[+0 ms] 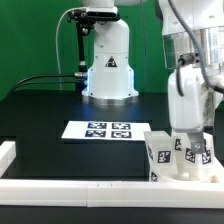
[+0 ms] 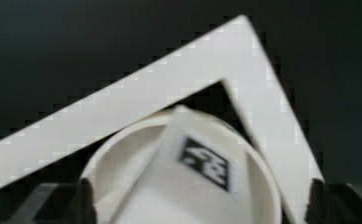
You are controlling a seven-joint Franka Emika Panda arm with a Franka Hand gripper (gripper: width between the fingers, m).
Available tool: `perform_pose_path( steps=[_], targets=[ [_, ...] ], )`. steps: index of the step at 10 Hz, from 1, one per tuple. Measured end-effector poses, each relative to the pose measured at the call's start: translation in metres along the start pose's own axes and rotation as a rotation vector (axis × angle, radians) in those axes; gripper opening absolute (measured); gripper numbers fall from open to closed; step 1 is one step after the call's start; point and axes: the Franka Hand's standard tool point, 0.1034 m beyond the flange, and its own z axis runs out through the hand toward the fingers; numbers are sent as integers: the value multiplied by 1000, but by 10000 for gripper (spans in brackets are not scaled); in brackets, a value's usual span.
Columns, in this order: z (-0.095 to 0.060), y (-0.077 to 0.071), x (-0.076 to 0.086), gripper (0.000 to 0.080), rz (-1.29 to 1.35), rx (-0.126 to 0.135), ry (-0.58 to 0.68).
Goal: Assemble stool
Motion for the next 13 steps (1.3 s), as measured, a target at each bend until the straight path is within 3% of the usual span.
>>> perform_pose_path(
  steps=[3,6,9,11,13],
  targets=[
    [-25,-2,-8,646,-411,-15,-30],
    [-22,-2,-6,649,-589,-13,-27],
    [-19,6,-12,649,-1039,-50,26],
    [-20,1,-3,649,-1296,-54,24],
    [-21,-1,-1,649,-1383,-57,28]
  ],
)
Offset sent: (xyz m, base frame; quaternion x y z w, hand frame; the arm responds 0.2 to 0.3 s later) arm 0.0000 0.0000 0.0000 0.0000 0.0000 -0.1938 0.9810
